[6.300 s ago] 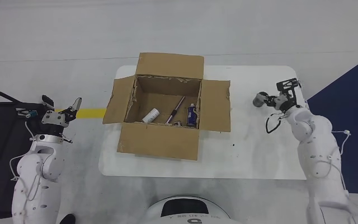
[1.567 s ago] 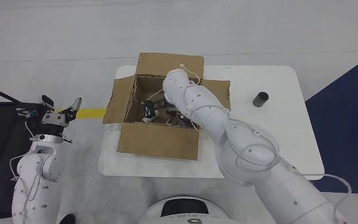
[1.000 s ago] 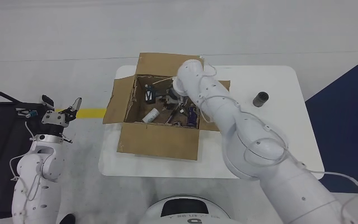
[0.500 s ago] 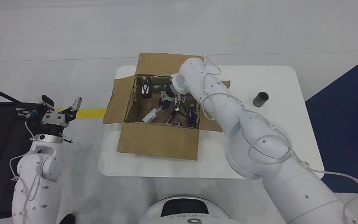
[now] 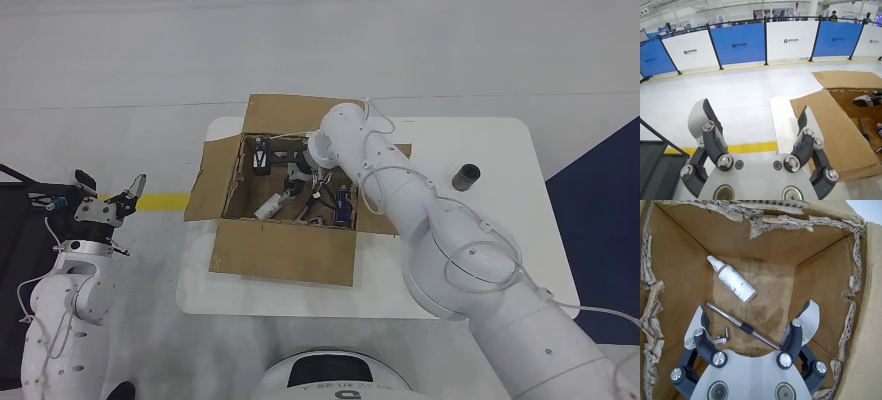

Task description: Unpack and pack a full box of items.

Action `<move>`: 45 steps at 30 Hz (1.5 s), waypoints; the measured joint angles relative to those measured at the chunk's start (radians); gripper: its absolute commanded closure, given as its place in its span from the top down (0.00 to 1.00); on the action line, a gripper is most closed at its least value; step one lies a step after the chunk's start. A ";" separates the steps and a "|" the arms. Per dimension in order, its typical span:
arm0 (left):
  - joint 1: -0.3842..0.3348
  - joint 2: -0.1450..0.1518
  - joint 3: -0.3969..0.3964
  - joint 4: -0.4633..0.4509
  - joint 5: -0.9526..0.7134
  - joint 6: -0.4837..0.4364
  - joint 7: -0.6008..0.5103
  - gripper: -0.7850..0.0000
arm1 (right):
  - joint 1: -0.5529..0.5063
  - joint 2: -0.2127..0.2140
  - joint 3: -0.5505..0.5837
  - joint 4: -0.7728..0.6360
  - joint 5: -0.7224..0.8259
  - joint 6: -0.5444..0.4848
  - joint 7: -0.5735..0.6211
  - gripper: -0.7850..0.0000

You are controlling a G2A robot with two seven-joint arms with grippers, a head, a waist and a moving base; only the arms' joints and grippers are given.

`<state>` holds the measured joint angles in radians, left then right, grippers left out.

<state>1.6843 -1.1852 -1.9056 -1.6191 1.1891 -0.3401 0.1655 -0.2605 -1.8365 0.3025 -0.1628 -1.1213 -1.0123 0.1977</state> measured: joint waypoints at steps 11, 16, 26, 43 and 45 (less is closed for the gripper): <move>0.000 0.000 0.000 0.000 0.000 0.000 0.000 1.00 | -0.028 0.026 0.018 -0.034 0.060 0.000 0.103 1.00; 0.000 0.000 0.000 0.000 0.000 0.000 0.000 1.00 | -0.051 0.050 0.016 -0.074 0.128 0.000 0.232 1.00; 0.000 0.000 0.000 0.000 0.000 0.000 0.000 1.00 | -0.104 0.111 0.029 -0.221 0.362 0.000 0.583 0.82; 0.000 0.000 0.000 0.000 0.000 0.000 0.000 1.00 | -0.175 0.229 -0.027 -0.507 0.487 0.296 0.906 0.58; 0.000 0.000 0.000 0.000 0.000 0.000 0.000 1.00 | -0.182 0.242 -0.032 -0.549 0.495 0.344 0.954 0.48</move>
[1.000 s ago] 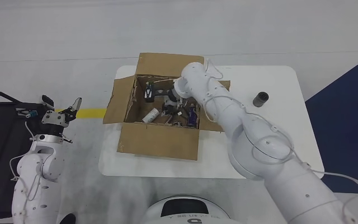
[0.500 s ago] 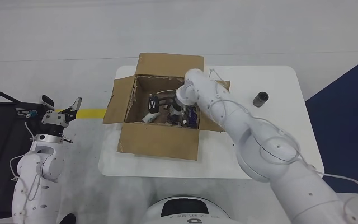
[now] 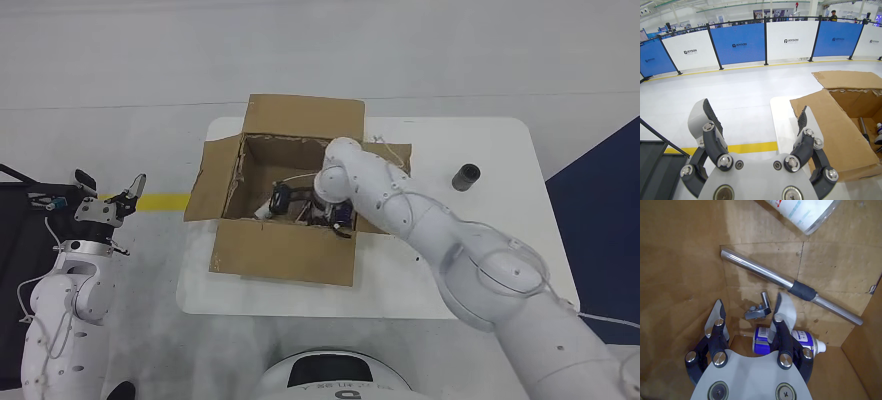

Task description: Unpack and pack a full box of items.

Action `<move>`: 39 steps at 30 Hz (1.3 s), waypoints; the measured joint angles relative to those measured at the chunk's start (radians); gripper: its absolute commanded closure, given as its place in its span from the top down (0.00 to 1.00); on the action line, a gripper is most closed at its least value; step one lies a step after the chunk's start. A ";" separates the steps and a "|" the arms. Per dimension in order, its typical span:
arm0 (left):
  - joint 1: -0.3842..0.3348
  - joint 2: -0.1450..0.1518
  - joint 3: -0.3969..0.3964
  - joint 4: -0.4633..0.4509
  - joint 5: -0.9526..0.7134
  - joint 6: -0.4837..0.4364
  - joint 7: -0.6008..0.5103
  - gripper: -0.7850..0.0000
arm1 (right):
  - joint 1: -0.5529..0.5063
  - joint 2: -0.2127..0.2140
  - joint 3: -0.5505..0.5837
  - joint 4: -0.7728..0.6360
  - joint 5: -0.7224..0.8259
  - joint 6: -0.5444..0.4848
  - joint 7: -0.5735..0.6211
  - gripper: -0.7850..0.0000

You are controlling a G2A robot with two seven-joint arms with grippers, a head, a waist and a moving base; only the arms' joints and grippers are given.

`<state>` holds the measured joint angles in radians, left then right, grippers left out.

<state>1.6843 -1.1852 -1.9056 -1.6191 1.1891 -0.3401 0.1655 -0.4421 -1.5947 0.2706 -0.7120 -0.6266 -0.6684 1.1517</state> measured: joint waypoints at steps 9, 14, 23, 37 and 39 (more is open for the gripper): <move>0.000 0.000 0.000 0.000 0.000 0.000 0.000 1.00 | -0.006 0.041 -0.002 -0.100 0.035 0.108 0.108 0.00; 0.000 0.000 0.000 0.000 0.000 0.000 0.000 1.00 | -0.001 0.067 0.030 -0.167 0.003 0.130 0.082 0.00; 0.000 0.000 0.000 0.000 0.000 0.000 0.000 1.00 | -0.071 0.176 0.142 -0.378 -0.143 0.185 -0.022 0.00; 0.000 0.000 0.000 0.000 0.000 0.000 0.000 1.00 | -0.129 0.232 0.220 -0.483 -0.186 0.180 -0.052 0.44; 0.000 0.000 0.000 0.000 0.000 0.000 0.000 1.00 | -0.129 0.232 0.220 -0.483 -0.186 0.180 -0.052 0.44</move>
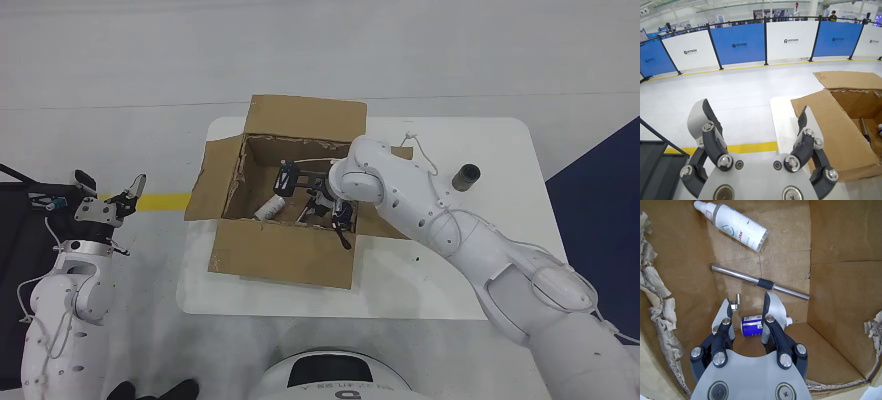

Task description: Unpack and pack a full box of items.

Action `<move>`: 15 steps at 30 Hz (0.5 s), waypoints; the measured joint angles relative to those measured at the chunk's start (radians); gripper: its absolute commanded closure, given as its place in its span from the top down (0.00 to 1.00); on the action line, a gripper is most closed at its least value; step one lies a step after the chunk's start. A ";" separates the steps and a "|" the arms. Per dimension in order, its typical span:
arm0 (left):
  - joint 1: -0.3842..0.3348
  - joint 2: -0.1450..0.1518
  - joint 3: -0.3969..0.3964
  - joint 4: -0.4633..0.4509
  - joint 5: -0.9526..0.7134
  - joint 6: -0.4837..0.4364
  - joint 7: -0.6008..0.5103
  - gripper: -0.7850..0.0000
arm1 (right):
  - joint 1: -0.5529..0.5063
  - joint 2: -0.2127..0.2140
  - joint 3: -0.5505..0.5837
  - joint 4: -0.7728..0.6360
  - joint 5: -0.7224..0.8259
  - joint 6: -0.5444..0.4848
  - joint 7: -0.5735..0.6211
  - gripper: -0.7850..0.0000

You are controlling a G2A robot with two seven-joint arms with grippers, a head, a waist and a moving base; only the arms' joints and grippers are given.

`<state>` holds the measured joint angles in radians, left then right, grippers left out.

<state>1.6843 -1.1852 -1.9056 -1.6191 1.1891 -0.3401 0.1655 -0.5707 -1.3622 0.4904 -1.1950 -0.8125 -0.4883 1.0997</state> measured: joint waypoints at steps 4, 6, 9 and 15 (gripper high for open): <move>0.000 0.000 0.000 0.000 0.000 0.000 0.000 1.00 | 0.000 0.000 0.000 0.000 0.000 0.000 0.000 0.44; 0.000 0.000 0.000 0.000 0.000 0.000 0.000 1.00 | 0.000 0.000 0.000 0.000 0.000 0.000 0.000 0.44; 0.000 0.000 0.000 0.000 0.000 0.000 0.000 1.00 | 0.000 0.000 0.000 0.000 0.000 0.000 0.000 1.00; 0.000 0.000 0.000 0.000 0.000 0.000 0.000 1.00 | -0.007 -0.013 -0.017 -0.012 0.018 -0.041 -0.010 1.00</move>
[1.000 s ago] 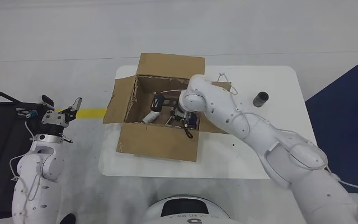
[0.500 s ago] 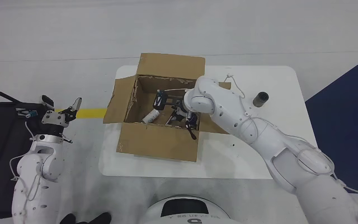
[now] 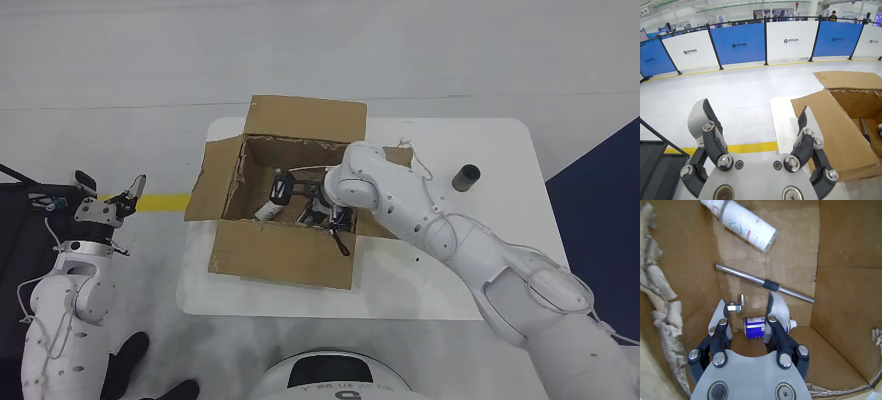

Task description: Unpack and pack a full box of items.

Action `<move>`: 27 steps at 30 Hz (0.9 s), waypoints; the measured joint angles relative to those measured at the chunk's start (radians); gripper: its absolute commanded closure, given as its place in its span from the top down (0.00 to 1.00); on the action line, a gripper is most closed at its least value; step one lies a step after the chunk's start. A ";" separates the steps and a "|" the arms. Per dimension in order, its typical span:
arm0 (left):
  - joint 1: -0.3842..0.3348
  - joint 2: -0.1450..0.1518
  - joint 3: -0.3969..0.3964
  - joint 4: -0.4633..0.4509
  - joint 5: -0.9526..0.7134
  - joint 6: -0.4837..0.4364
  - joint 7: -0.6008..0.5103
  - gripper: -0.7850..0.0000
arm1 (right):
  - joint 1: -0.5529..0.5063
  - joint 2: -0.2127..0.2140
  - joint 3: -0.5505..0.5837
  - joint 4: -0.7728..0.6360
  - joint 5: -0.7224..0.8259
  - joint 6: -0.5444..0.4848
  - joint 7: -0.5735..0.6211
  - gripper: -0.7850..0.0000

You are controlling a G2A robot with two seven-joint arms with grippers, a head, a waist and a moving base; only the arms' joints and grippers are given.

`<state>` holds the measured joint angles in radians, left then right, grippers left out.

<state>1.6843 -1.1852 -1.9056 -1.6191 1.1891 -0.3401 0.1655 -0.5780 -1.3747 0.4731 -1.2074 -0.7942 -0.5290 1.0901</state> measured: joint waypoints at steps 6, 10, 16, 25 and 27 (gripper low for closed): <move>0.000 0.000 0.000 0.000 0.000 0.000 0.000 1.00 | -0.013 0.014 0.044 -0.023 0.144 -0.143 -0.002 1.00; 0.000 0.000 0.000 0.000 0.000 0.000 0.000 1.00 | -0.028 0.035 0.061 -0.043 0.217 -0.196 0.008 1.00; 0.000 0.000 0.000 0.000 0.000 0.000 0.000 1.00 | -0.030 0.067 0.067 -0.073 0.259 -0.113 0.086 1.00; 0.000 0.000 0.000 0.000 0.000 0.000 0.000 1.00 | -0.066 0.098 0.100 -0.124 0.190 0.109 0.216 1.00; 0.000 0.000 0.000 0.000 0.000 0.000 0.000 1.00 | -0.072 0.103 0.105 -0.130 0.178 0.154 0.250 1.00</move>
<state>1.6843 -1.1852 -1.9056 -1.6191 1.1891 -0.3401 0.1655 -0.6496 -1.2720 0.5786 -1.3369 -0.6160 -0.3749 1.3400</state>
